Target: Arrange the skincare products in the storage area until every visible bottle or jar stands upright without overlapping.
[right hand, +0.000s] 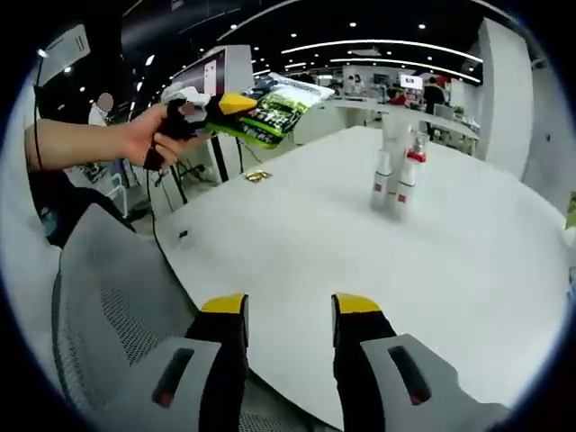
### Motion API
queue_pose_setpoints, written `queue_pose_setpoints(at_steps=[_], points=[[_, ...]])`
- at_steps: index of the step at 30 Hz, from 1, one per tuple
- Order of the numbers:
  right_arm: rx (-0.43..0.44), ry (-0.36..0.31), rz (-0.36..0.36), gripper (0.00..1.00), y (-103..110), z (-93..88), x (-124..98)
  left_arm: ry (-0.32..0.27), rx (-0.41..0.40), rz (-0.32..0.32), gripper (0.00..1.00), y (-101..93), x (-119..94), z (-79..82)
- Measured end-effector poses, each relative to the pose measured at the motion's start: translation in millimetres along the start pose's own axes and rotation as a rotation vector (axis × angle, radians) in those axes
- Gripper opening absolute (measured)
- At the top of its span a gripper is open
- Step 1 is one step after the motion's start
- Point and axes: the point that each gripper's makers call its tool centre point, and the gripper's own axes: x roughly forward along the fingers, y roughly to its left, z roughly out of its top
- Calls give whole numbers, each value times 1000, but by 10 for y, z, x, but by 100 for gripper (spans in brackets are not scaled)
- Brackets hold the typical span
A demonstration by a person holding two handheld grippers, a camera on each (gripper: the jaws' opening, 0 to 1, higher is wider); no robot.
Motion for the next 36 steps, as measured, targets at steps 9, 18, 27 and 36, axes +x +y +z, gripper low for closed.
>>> queue_pose_setpoints(at_steps=[9, 18, 27, 36], points=[[58, -88, -102, 33, -180, 233, -9, -22, 5, 38, 1, 103, 116, 150], [140, -18, -128, 27, -292, 17, 12, -5, -37, 75, 1, 355, 203, 215], [89, 27, -126, 33, -293, -76, 53, -3, -61, 72, 1, 450, 355, 335], [71, 59, -140, 35, -324, -149, 69, -13, -114, 56, 1, 527, 502, 417]])
